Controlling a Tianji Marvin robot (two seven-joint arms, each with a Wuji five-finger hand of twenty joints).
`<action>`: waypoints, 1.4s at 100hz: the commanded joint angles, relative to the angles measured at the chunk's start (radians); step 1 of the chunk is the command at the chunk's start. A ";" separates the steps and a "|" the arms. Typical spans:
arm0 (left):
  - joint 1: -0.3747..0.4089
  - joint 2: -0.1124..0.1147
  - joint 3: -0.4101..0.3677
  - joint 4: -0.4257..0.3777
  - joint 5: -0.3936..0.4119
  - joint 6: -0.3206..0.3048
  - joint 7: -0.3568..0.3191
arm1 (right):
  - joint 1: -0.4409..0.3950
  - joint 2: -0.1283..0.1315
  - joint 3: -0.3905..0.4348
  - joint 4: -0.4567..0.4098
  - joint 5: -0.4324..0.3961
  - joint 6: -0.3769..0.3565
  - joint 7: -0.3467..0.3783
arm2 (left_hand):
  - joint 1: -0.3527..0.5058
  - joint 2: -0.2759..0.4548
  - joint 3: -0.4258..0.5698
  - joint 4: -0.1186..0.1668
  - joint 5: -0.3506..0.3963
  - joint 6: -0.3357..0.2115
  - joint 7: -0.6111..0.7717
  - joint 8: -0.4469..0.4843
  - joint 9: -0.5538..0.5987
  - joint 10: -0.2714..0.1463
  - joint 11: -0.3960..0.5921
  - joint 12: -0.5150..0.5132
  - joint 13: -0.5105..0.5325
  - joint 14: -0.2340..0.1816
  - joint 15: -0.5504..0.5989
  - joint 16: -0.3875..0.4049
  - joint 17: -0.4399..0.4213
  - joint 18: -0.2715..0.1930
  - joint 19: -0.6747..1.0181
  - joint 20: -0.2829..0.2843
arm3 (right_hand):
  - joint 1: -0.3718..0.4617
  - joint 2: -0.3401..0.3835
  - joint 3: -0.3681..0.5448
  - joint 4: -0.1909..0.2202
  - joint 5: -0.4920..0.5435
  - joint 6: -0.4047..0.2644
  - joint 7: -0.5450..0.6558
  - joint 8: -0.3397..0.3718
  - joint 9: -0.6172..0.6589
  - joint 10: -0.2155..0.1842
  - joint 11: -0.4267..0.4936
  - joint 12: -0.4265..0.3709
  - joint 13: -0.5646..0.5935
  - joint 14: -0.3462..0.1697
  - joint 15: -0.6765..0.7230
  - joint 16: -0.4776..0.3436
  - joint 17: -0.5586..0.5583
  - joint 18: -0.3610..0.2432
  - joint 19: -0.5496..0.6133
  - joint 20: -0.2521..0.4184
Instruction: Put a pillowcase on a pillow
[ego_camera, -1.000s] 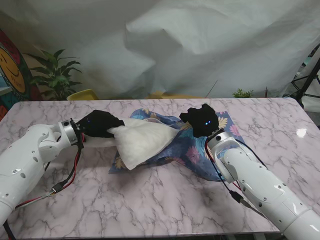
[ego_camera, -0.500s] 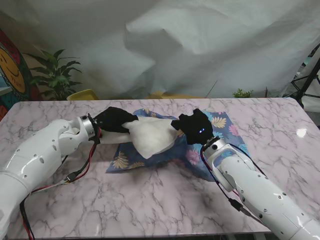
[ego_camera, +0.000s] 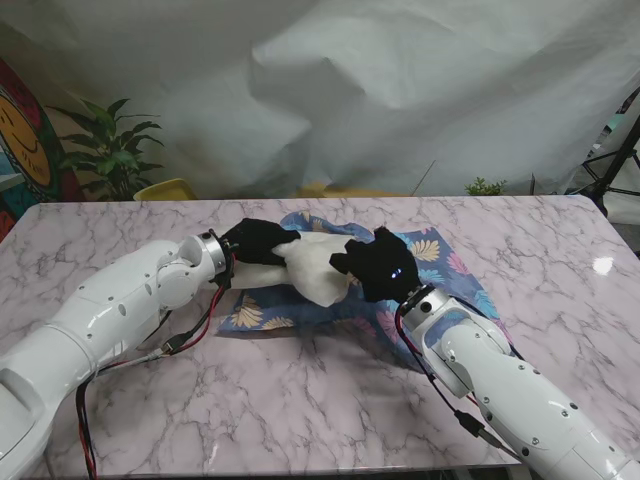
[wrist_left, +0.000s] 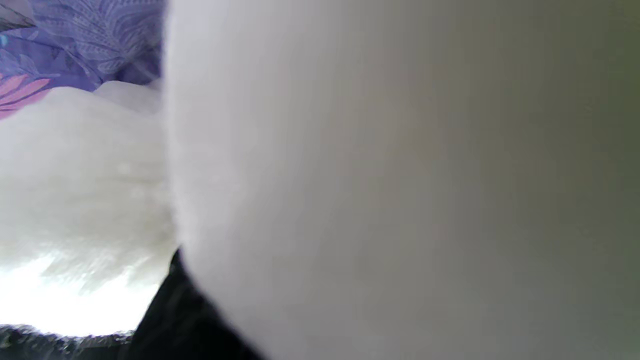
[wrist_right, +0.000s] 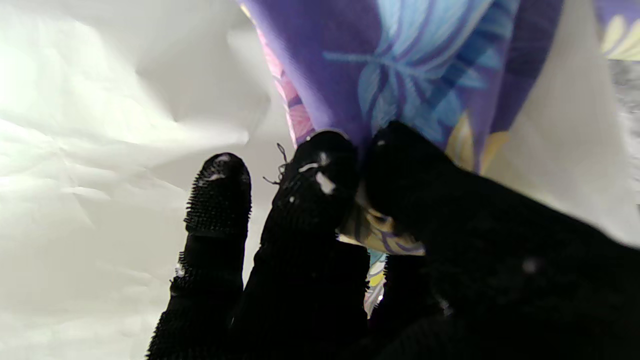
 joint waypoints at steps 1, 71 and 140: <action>0.000 -0.026 -0.003 0.001 -0.015 0.036 -0.026 | -0.014 0.005 0.003 -0.024 -0.002 -0.027 0.011 | 0.178 0.174 0.084 0.068 -0.036 -0.029 0.119 -0.041 0.032 -0.020 0.121 0.000 0.071 -0.092 0.111 0.014 0.054 -0.106 0.110 -0.002 | -0.001 -0.029 0.067 0.006 -0.010 -0.045 0.011 0.000 0.020 -0.010 -0.014 0.006 0.031 -0.037 -0.010 0.025 -0.013 0.025 -0.001 0.004; 0.026 -0.085 0.080 -0.058 -0.089 0.257 -0.053 | 0.051 -0.035 -0.018 -0.005 0.165 -0.124 0.010 | 0.165 0.219 -0.224 0.132 0.011 0.161 0.068 -0.210 0.256 -0.154 0.261 0.002 0.337 -0.152 0.238 -0.072 0.347 -0.117 0.292 -0.126 | -0.027 -0.026 0.074 -0.003 0.012 -0.090 -0.007 0.018 0.042 -0.044 -0.041 -0.004 0.035 -0.062 -0.045 0.009 -0.066 0.063 -0.008 0.006; 0.169 -0.003 -0.039 -0.196 0.155 0.165 0.137 | 0.224 0.008 -0.107 0.129 0.106 -0.220 0.217 | 0.112 0.172 -0.219 0.139 0.052 0.097 0.073 -0.261 0.268 -0.140 0.239 -0.008 0.325 -0.133 0.245 -0.082 0.327 -0.121 0.319 -0.130 | -0.330 0.059 0.056 0.115 -0.247 0.119 -0.363 -0.270 -0.211 -0.046 -0.246 -0.172 -0.188 -0.053 -0.532 -0.209 -0.207 -0.007 -0.096 -0.031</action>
